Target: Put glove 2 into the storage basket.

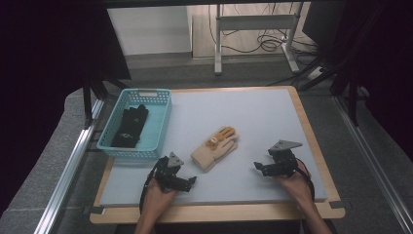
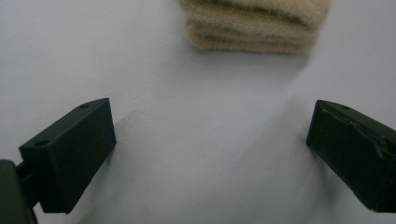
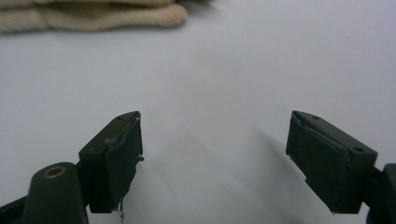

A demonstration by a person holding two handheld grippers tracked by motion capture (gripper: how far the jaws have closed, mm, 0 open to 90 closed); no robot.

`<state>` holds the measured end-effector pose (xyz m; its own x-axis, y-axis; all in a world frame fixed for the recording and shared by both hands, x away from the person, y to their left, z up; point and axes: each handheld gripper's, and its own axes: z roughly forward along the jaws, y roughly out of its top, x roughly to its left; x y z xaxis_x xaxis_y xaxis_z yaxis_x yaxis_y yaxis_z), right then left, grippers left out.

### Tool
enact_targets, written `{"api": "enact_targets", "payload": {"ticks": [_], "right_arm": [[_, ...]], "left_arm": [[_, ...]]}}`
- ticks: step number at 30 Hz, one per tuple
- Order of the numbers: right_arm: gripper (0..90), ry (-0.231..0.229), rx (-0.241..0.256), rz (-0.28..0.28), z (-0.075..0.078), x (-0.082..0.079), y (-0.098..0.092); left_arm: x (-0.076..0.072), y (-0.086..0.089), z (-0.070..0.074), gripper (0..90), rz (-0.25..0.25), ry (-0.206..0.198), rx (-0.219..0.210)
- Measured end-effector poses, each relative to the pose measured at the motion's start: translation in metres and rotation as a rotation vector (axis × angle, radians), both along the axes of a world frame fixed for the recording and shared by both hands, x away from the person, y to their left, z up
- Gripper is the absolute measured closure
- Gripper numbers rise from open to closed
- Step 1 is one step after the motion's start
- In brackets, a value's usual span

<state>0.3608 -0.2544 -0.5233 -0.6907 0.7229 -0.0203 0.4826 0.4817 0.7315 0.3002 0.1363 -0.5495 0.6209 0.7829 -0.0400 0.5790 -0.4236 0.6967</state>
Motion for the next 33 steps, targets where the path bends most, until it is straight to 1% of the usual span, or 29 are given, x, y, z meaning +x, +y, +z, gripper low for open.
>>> {"api": "enact_targets", "payload": {"ticks": [3,4,5,8,15,25,28,29,31,32,33], "right_arm": [[16.4,0.005,-0.018,-0.026,-0.005,-0.001,-0.01],[16.2,-0.003,-0.014,-0.029,-0.006,-0.001,-0.012],[15.8,0.0,-0.01,-0.031,-0.006,-0.001,-0.014],[14.7,-0.006,-0.028,-0.046,-0.006,-0.001,-0.018],[13.3,-0.01,-0.031,-0.051,-0.007,-0.001,-0.017],[12.9,-0.016,-0.035,-0.057,-0.007,-0.002,-0.017],[12.9,-0.017,-0.036,-0.056,-0.007,-0.002,-0.017],[12.9,-0.017,-0.036,-0.056,-0.007,-0.002,-0.017],[12.9,-0.017,-0.036,-0.056,-0.007,-0.002,-0.017],[12.9,-0.017,-0.036,-0.056,-0.007,-0.002,-0.017],[12.9,-0.017,-0.036,-0.056,-0.007,-0.002,-0.017]], "left_arm": [[0.0,0.0,0.0,1.6,-0.001,-0.002,0.002],[0.0,0.0,0.0,1.6,-0.001,-0.003,0.004],[0.0,0.0,0.0,1.6,-0.002,-0.005,0.005],[-0.001,-0.001,0.0,0.9,0.003,-0.008,0.008],[0.0,-0.001,0.0,1.0,0.006,0.003,0.007],[0.0,0.0,0.0,1.2,0.004,0.006,0.004],[0.002,0.0,0.002,1.5,-0.008,0.012,0.006],[0.003,0.0,0.003,1.9,-0.019,0.015,0.009],[0.006,-0.001,0.006,3.2,-0.033,0.027,-0.006],[0.008,-0.002,0.008,3.1,-0.037,0.025,-0.017],[0.01,-0.004,0.011,3.1,-0.044,0.026,-0.018]]}}
